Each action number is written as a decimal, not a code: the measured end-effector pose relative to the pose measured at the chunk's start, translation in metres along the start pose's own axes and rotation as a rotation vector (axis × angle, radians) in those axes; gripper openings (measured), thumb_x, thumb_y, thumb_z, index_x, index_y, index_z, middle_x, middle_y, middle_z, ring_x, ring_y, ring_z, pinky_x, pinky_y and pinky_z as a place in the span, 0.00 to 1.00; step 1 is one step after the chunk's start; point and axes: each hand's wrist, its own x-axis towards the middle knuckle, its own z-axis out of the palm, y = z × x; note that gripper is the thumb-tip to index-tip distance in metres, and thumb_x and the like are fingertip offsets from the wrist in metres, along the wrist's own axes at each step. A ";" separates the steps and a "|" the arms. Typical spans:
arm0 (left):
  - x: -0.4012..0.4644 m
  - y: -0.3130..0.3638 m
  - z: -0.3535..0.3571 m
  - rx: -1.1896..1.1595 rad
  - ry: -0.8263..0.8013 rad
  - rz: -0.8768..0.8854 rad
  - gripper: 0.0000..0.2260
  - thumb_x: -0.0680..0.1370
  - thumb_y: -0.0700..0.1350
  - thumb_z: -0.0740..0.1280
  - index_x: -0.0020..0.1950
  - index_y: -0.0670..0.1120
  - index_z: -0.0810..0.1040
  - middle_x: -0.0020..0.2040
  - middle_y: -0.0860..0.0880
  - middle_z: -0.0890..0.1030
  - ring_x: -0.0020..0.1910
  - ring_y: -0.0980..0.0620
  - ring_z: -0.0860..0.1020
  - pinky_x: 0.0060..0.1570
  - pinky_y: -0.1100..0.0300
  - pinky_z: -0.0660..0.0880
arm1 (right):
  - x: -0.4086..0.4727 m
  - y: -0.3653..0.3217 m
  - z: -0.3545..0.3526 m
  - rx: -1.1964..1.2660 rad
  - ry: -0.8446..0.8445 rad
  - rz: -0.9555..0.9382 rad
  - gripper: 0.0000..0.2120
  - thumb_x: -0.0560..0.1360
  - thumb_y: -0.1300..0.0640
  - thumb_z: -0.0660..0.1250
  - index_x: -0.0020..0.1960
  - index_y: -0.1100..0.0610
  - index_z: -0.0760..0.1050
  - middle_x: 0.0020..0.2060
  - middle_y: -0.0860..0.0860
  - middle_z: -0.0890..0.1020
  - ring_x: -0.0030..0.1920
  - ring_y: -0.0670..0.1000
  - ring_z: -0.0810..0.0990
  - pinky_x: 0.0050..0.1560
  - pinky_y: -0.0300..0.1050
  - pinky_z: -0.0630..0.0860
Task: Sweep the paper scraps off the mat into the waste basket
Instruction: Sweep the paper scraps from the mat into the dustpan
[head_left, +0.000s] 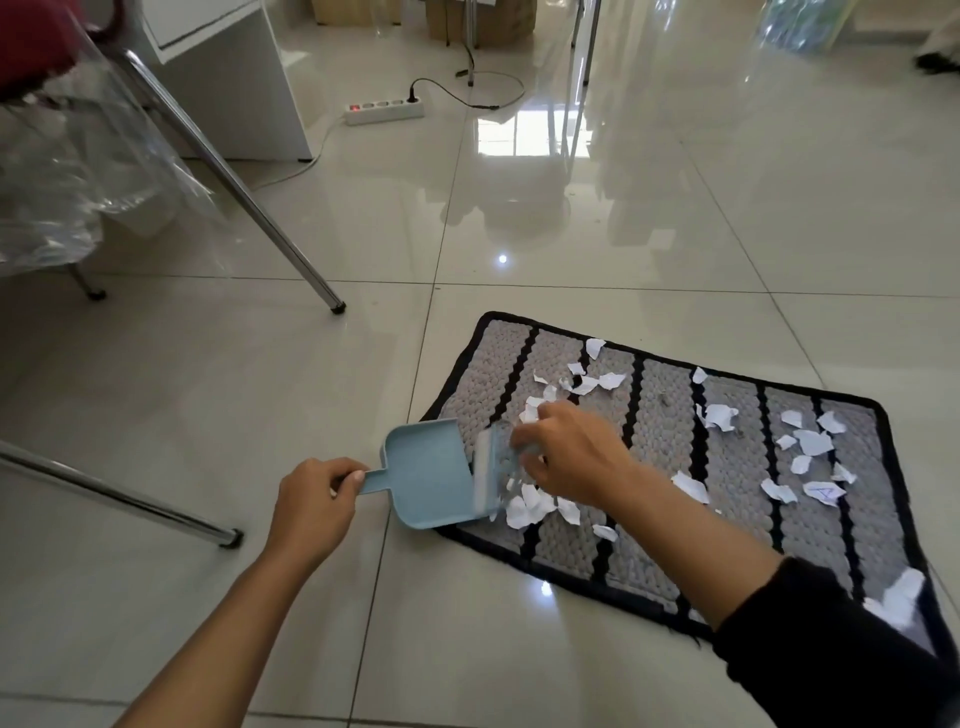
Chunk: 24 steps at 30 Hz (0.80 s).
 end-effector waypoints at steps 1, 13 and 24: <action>-0.001 0.000 0.001 0.007 0.000 -0.004 0.09 0.76 0.39 0.62 0.47 0.42 0.82 0.37 0.45 0.80 0.36 0.48 0.74 0.35 0.59 0.66 | -0.006 0.000 0.002 -0.018 -0.024 -0.029 0.12 0.77 0.55 0.58 0.54 0.52 0.78 0.39 0.51 0.76 0.40 0.48 0.72 0.35 0.40 0.71; 0.002 0.013 0.009 -0.028 0.006 -0.030 0.10 0.77 0.39 0.59 0.47 0.41 0.81 0.38 0.42 0.80 0.37 0.46 0.73 0.39 0.58 0.65 | -0.015 0.023 -0.019 -0.038 -0.045 -0.054 0.11 0.75 0.56 0.61 0.54 0.50 0.79 0.39 0.49 0.79 0.40 0.47 0.70 0.38 0.39 0.71; 0.016 0.023 0.060 -0.134 0.006 -0.057 0.10 0.77 0.39 0.59 0.44 0.40 0.80 0.39 0.39 0.80 0.39 0.44 0.75 0.31 0.63 0.66 | 0.015 0.066 -0.019 -0.062 0.188 0.316 0.11 0.77 0.55 0.59 0.53 0.58 0.78 0.40 0.56 0.77 0.40 0.54 0.73 0.35 0.47 0.75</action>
